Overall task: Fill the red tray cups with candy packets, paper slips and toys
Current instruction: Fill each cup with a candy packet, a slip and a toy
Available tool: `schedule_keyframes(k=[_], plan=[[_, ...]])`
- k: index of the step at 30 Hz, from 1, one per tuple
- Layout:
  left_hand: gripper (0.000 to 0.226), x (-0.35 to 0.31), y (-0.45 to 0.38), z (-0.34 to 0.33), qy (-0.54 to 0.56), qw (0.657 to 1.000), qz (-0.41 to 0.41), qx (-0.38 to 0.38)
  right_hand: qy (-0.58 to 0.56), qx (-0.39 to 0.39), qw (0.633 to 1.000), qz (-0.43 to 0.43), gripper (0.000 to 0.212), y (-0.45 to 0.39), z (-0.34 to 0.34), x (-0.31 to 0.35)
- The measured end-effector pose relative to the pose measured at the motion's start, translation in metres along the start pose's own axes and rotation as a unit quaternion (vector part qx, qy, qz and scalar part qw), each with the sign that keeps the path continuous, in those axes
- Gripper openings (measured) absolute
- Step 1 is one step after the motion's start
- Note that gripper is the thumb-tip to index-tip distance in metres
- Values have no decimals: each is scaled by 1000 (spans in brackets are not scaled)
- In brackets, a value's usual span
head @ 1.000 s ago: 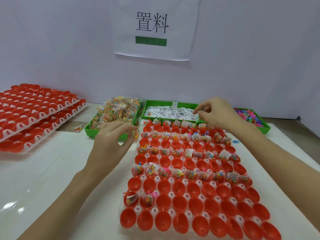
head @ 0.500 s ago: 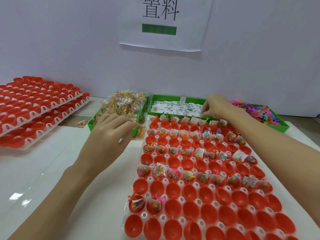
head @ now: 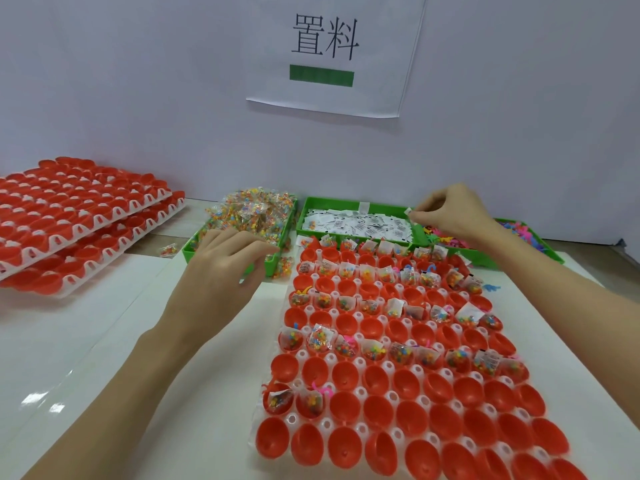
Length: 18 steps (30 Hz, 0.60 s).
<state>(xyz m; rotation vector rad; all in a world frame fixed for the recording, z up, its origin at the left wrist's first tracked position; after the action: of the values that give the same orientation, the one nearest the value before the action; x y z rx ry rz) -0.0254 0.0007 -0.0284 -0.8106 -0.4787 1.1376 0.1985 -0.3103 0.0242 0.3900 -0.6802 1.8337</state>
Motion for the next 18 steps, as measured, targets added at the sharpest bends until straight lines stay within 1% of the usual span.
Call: schedule_keyframes(k=[3,6,8,11,13,14,16,18], plan=[[17,-7,-1,1,13,1000,-4,-3,-117,7,993,-12,18,29,9,8],[16,-19,-4,4,29,1000,2,-10,-185,9,983,-4,18,64,15,18],[16,-31,-6,7,70,997,24,-23,-203,18,979,7,16,93,17,24],[19,-51,-11,12,176,981,68,-47,-249,70,965,29,16,134,16,32],[19,-65,-13,14,260,959,106,-47,-282,100,954,36,23,156,12,35],[20,-71,-14,15,305,943,130,-38,-294,102,950,33,27,164,10,36],[20,-82,-15,16,390,903,179,-11,-316,95,944,26,28,178,5,39],[19,-91,-17,18,464,859,213,32,-335,102,936,28,24,187,1,44]])
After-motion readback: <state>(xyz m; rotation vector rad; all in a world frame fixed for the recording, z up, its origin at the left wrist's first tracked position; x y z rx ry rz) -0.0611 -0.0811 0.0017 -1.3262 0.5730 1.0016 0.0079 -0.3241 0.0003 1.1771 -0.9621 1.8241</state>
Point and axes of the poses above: each hand's wrist, its own y-axis away from the middle knuckle, its own z-axis out of the back of the hand, x = y × z, the point moved 1 cm from there along -y, towards the middle knuckle, and after that the axes turned 2 degrees about y, right-handed, at the moved point
